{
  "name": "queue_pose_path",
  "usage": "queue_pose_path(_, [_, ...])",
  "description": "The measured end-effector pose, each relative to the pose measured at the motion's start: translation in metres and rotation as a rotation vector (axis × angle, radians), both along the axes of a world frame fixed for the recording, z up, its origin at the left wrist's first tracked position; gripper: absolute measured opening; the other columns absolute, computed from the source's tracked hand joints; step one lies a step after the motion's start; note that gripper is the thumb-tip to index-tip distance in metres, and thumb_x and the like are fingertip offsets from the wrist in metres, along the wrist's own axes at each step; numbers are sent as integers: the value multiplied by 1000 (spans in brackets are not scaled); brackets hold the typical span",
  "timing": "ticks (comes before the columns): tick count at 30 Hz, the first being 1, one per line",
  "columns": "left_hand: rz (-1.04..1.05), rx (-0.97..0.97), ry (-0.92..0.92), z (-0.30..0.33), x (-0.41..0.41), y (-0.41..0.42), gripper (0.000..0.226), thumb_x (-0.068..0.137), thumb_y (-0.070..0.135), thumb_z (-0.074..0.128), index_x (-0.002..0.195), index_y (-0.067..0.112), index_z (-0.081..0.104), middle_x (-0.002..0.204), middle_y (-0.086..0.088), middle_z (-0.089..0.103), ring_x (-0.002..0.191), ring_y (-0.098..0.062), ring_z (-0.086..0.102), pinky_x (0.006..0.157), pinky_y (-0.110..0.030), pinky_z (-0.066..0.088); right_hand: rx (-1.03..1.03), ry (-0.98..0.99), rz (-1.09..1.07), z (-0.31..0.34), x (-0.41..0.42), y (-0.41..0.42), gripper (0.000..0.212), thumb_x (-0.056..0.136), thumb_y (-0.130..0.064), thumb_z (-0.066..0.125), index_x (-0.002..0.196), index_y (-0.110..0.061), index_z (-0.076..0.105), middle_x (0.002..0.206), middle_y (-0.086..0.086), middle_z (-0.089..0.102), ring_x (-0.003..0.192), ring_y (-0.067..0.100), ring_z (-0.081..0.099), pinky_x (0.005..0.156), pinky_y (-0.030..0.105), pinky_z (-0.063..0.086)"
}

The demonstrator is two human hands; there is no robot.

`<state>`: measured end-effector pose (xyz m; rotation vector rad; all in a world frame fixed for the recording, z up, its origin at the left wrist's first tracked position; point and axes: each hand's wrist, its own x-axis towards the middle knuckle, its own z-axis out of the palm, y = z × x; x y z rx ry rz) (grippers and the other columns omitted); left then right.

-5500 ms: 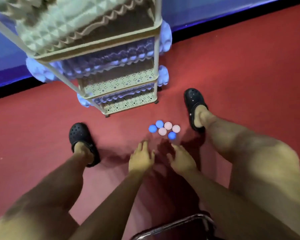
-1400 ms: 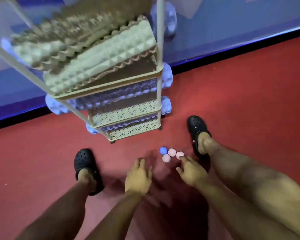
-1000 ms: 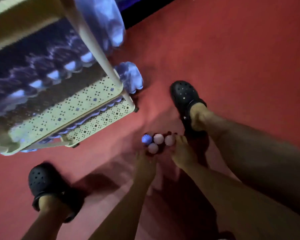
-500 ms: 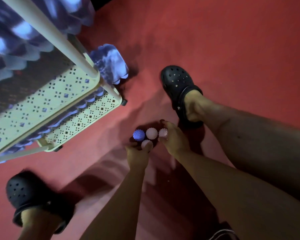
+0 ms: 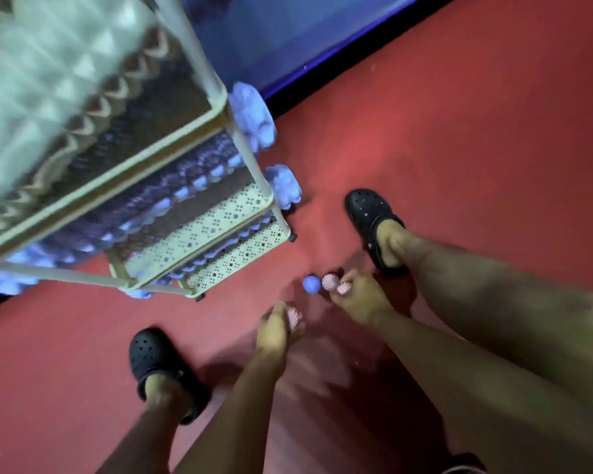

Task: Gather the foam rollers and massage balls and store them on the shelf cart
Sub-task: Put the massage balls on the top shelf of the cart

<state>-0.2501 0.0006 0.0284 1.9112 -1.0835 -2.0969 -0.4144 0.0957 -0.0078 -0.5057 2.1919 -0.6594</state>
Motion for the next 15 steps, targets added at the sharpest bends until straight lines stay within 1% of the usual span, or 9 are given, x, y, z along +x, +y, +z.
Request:
queue_pose_path(2, [39, -8, 43, 39, 7, -4, 15, 89, 17, 55, 76, 13, 62, 69, -5, 55, 58, -15, 56, 58, -25, 53, -69, -19, -25, 36, 6, -4, 15, 82, -21, 74, 82, -21, 59, 89, 6, 71, 91, 27, 68, 77, 34, 50])
queue_pose_path(4, [36, -41, 87, 68, 15, -2, 7, 79, 10, 57, 73, 11, 61, 70, -5, 53, 65, -17, 54, 64, -25, 56, -80, -59, -1, 60, 12, -3, 17, 85, -19, 72, 90, -24, 56, 88, -1, 68, 89, 23, 66, 86, 34, 52])
queue_pose_path(7, [5, -64, 127, 93, 23, -1, 13, 90, -3, 57, 82, 5, 63, 74, -8, 58, 75, -21, 58, 73, -30, 62, -107, -58, 35, 67, 20, 2, 26, 87, -12, 65, 107, -26, 57, 80, -13, 58, 83, 16, 60, 92, 36, 51])
queue_pose_path(9, [-9, -54, 97, 88, 22, -2, 8, 93, 3, 61, 87, 4, 66, 77, -10, 63, 75, -23, 64, 76, -33, 62, -61, -87, 50, 56, 22, 7, 34, 89, -7, 56, 117, -26, 57, 86, -12, 58, 87, 16, 57, 91, 32, 49])
queue_pose_path(11, [-12, -28, 37, 72, 17, -2, 9, 92, 13, 62, 88, 7, 68, 78, -12, 65, 76, -27, 63, 76, -36, 58, -15, -167, 23, 45, 20, 11, 37, 88, -5, 49, 116, -28, 57, 95, -3, 63, 84, 18, 59, 86, 38, 55])
queue_pose_path(12, [-1, -1, 24, 62, 14, -2, 11, 91, 15, 60, 85, 9, 67, 76, -11, 64, 77, -27, 61, 76, -35, 56, -7, -224, -4, 37, 19, 12, 35, 88, -4, 46, 110, -28, 58, 93, 2, 63, 77, 18, 60, 78, 39, 59])
queue_pose_path(13, [26, 41, 33, 50, 11, -3, 12, 91, 12, 55, 85, 10, 64, 73, -9, 60, 74, -26, 58, 72, -34, 57, 8, -245, 0, 27, 16, 12, 30, 91, -4, 44, 101, -28, 58, 87, 7, 59, 64, 16, 58, 64, 35, 58])
queue_pose_path(14, [51, 78, 41, 36, 6, -4, 14, 91, 7, 49, 88, 9, 62, 70, -8, 57, 67, -25, 55, 65, -32, 56, 8, -225, 6, 19, 13, 10, 29, 95, -3, 41, 93, -29, 55, 79, 10, 55, 52, 14, 54, 51, 29, 51])
queue_pose_path(15, [62, 109, 47, 25, 0, -5, 19, 90, 1, 45, 93, 8, 62, 67, -7, 55, 60, -23, 54, 58, -30, 52, 17, -177, 25, 13, 10, 7, 31, 97, -4, 40, 88, -31, 52, 75, 11, 54, 47, 13, 50, 47, 27, 44])
